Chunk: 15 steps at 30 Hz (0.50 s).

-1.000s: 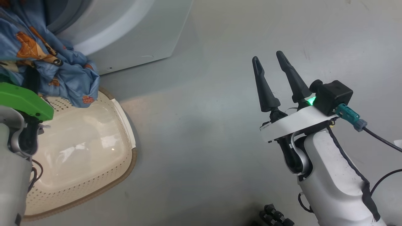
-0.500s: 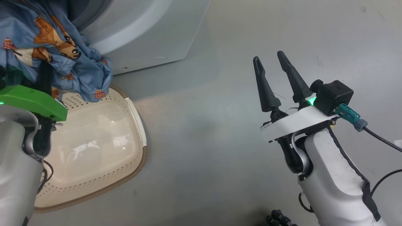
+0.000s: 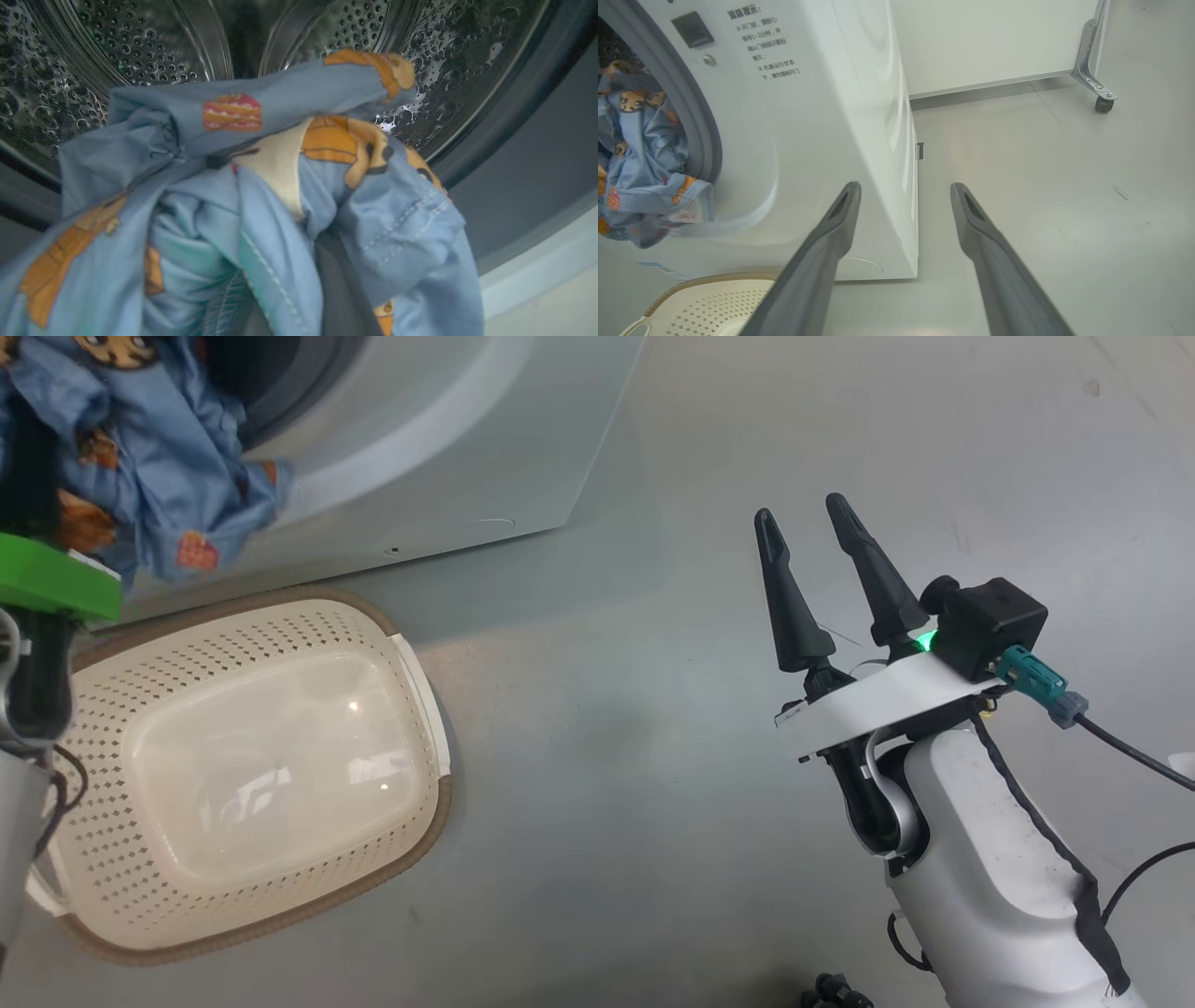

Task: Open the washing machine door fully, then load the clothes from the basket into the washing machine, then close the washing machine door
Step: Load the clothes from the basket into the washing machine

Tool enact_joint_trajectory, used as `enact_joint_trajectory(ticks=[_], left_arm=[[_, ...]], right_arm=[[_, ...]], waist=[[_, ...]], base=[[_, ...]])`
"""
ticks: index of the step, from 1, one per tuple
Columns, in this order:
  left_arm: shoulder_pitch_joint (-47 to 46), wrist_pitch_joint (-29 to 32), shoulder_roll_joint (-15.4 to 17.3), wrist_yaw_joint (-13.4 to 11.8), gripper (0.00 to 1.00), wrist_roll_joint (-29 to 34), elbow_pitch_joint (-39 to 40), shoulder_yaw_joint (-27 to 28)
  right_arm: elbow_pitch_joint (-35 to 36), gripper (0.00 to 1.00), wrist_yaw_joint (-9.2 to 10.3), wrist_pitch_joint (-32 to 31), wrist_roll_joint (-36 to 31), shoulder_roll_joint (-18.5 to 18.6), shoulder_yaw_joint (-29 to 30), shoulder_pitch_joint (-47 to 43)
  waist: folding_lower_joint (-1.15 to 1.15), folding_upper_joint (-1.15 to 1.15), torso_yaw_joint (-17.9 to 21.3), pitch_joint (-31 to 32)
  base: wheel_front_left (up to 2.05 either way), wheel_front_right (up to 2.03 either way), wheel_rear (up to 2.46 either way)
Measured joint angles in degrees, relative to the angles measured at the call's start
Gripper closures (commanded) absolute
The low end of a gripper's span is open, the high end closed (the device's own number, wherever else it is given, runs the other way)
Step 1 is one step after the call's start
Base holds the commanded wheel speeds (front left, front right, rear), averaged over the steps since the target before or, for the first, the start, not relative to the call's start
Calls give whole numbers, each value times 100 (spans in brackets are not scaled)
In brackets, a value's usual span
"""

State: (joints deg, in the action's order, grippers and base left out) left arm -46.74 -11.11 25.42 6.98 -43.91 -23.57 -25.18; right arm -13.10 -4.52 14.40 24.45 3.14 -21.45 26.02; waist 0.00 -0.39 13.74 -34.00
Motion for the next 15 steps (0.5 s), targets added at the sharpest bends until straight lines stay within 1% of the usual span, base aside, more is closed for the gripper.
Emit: enact_joint_trajectory(ticks=[7, 15], left_arm=[[-482, 448, 375, 0, 100, 34, -234, 67], [-1228, 995, 722, -1, 100, 312, -481, 13]], right_arm=[[3, 0, -5, 0, 66, -1, -182, -2], [118, 0, -13, 0, 275, -2, -359, -3]], waist=[[0, 0, 88, -38], [0, 0, 372, -224]], base=[[0, 0, 0], [0, 0, 0]])
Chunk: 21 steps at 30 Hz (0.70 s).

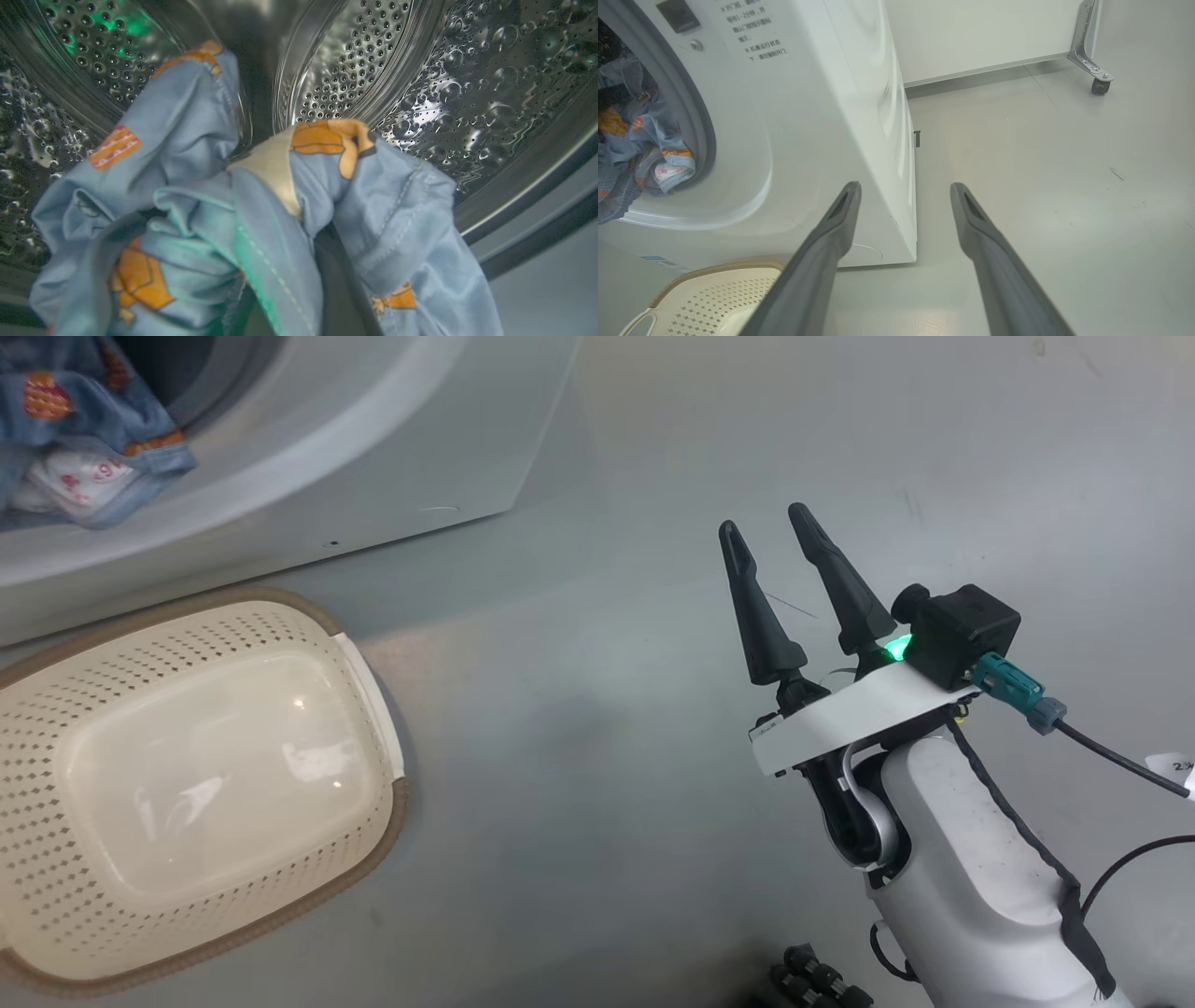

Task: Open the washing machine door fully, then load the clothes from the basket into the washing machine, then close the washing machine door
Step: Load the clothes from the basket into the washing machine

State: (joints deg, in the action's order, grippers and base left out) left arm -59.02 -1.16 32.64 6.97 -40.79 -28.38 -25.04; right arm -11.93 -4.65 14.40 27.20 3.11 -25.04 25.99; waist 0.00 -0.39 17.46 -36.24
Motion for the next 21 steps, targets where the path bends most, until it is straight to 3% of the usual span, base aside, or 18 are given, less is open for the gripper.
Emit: enact_joint_trajectory(ticks=[8, 14, 18, 19, 20, 21], left_arm=[[-697, 86, 124, -1, 100, 253, -68, -2], [-1360, -535, 5, -1, 100, 528, 210, 87], [-1446, -644, -111, -5, 100, 549, 69, 86], [-1440, -653, -143, -20, 87, 548, -43, 98], [-1432, -657, -171, -63, 28, 547, -153, 115], [-1408, -670, -185, -69, 0, 544, -234, 126]], right_arm=[[133, 0, 12, 0, 182, -3, -138, 0], [200, 0, 69, 0, 215, -11, -119, 1], [200, 0, 78, 0, 215, -15, -120, 1], [200, 0, 78, 0, 215, -19, -121, 1], [200, 0, 113, 0, 215, -23, -125, 2], [202, 0, 119, 0, 215, -25, -129, 3]], waist=[[0, 0, 381, -233], [-1, 0, 603, -400], [-1, 0, 662, -472], [-1, 0, 665, -481], [-1, 0, 662, -484], [-1, 0, 656, -485]], base=[[0, 0, 0], [0, 0, 0], [0, 0, 0], [0, 0, 0], [0, 0, 0], [0, 0, 0]])
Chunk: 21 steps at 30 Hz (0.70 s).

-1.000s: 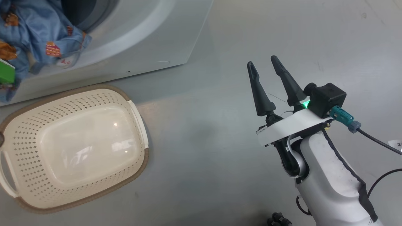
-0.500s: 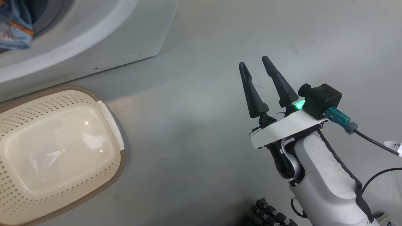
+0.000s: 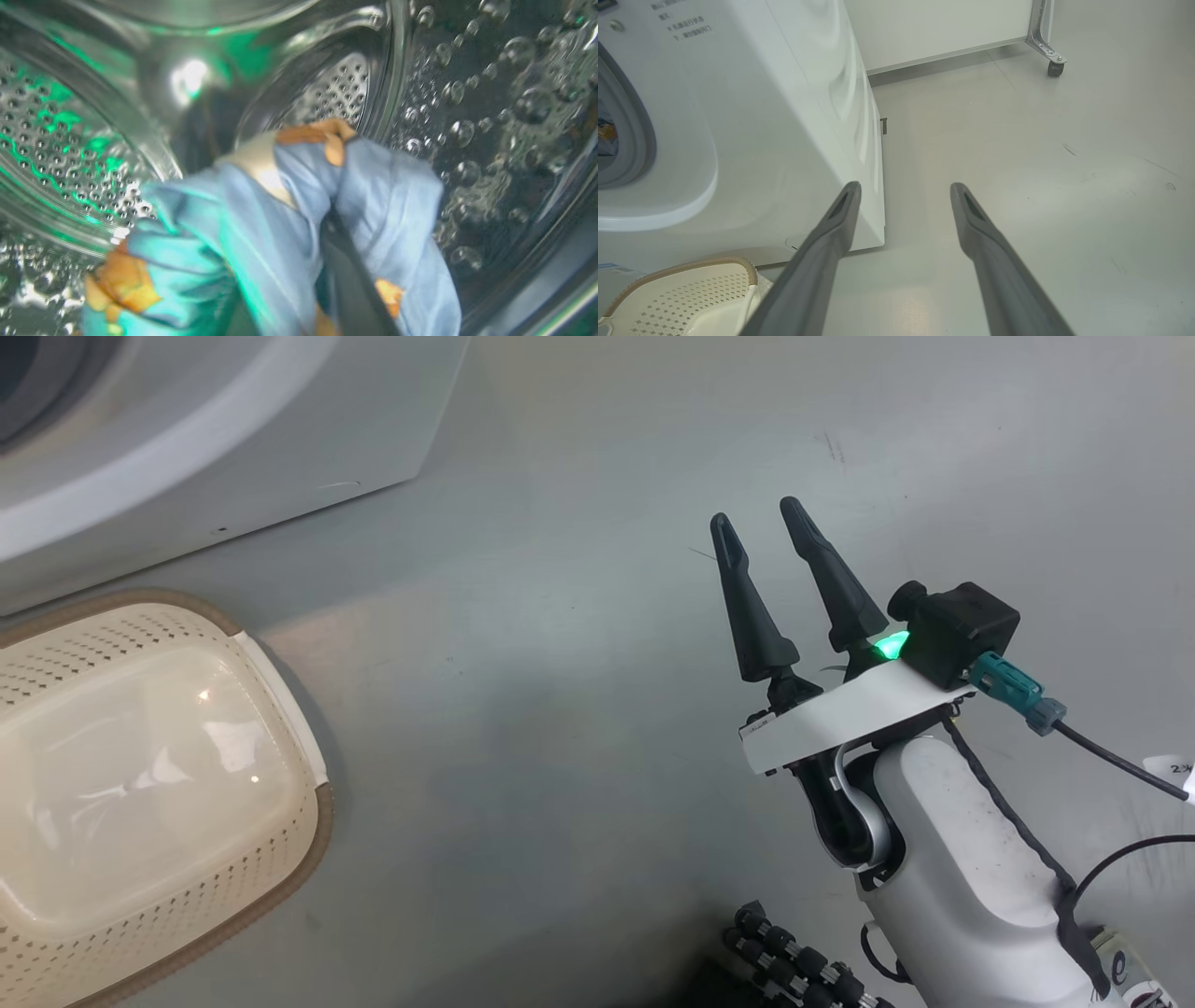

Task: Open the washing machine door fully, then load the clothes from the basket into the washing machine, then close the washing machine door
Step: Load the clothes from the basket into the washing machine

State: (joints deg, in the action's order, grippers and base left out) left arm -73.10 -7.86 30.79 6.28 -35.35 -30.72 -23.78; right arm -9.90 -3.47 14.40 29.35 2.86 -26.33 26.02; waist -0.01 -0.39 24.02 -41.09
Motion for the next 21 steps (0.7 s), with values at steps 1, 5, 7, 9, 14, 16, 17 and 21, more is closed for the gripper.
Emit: enact_joint_trajectory(ticks=[1, 5, 7, 9, 14, 16, 17, 21], left_arm=[[29, 0, -1, -26, 0, -9, -86, -3], [198, 29, -53, -38, 0, -64, -422, -68], [277, 27, -123, -38, 0, -66, -528, -102], [320, 18, -187, -37, 0, -76, -610, -130], [422, -85, -316, -36, 0, -240, -745, -76], [486, -147, -441, -31, 0, -253, -759, -88], [520, -181, -498, -29, 0, -253, -778, -97], [679, -307, -545, 12, 0, -252, -872, -208]], right_arm=[[0, 0, 0, 0, 0, -1, -2, 3], [-4, 0, 10, 0, -7, -3, 18, 5], [-19, 0, 38, 0, -9, -3, 25, 6], [-38, 0, 51, 0, -11, -4, 24, 7], [-88, 0, 51, 0, -63, -3, 43, 7], [-126, 0, 52, 0, -91, -2, 69, 8], [-134, 0, 52, 0, -112, -1, 73, 8], [-181, 0, 52, 0, -177, -2, 145, 12]], waist=[[0, 0, -7, 1], [0, 0, -52, 15], [0, 0, -87, 38], [0, 0, -123, 69], [0, 0, -191, 158], [1, 0, -238, 202], [1, 0, -262, 225], [1, 0, -360, 335]], base=[[0, 0, 0], [0, 0, 0], [0, 0, 0], [0, 0, 0], [0, 0, 0], [0, 0, 0], [0, 0, 0], [0, 0, 0]])
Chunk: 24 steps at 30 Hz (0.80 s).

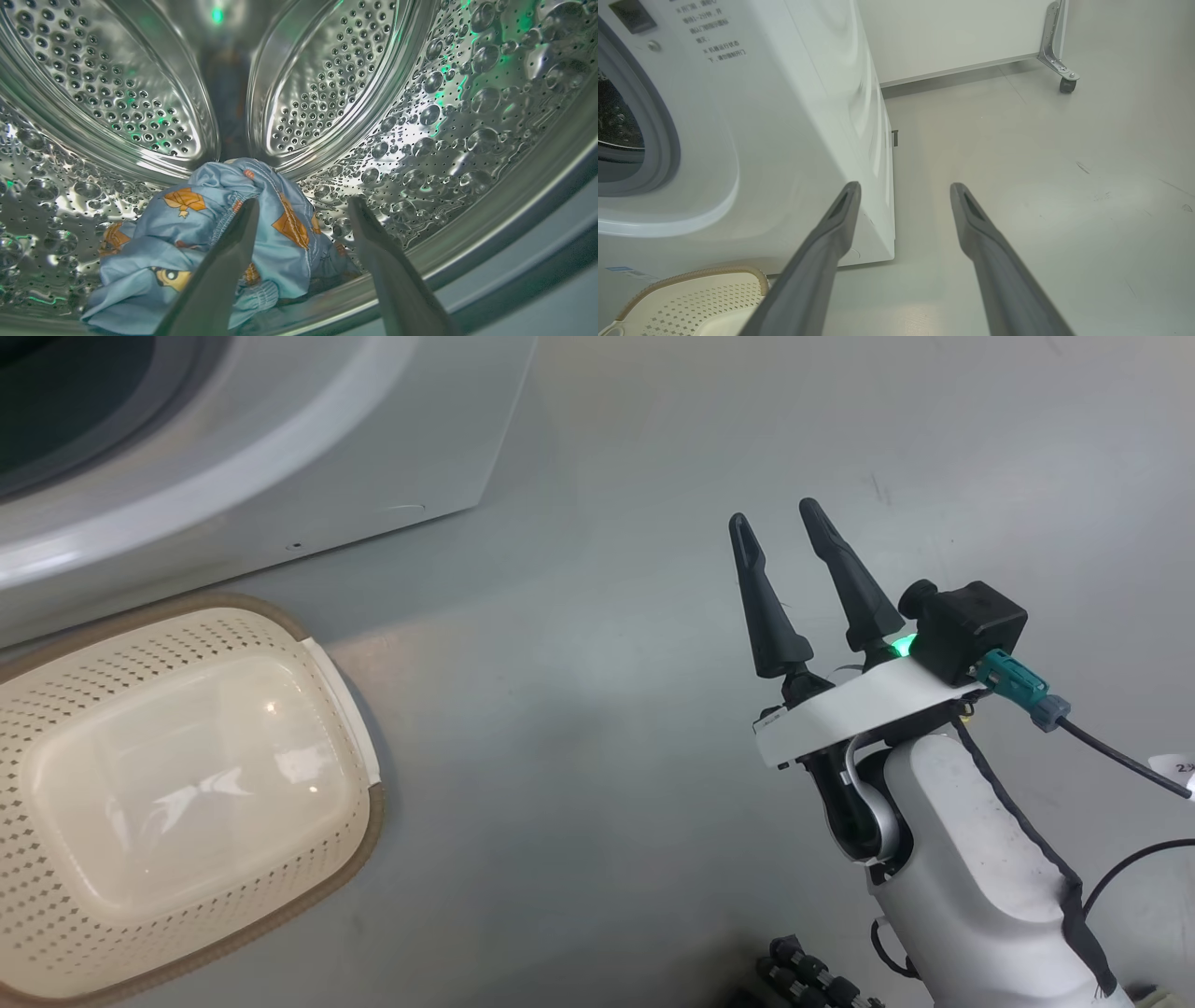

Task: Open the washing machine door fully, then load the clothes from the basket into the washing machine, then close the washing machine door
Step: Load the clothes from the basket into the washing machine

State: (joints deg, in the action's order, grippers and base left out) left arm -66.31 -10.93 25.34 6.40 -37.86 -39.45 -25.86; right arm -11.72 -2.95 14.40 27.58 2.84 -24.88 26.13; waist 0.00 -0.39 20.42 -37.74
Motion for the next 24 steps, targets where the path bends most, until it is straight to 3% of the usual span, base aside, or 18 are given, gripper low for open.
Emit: enact_joint_trajectory(ticks=[11, 24], left_arm=[[588, -253, -333, 8, 0, -58, -81, -85], [1259, -332, -503, 33, 0, -219, 90, -63]], right_arm=[[-142, 0, -10, 0, -138, 3, 223, 1], [-307, 0, -116, 0, -296, 12, 412, 1]], waist=[[0, 0, -359, 384], [0, 0, -806, 847]], base=[[0, 0, 0], [0, 0, 0]])
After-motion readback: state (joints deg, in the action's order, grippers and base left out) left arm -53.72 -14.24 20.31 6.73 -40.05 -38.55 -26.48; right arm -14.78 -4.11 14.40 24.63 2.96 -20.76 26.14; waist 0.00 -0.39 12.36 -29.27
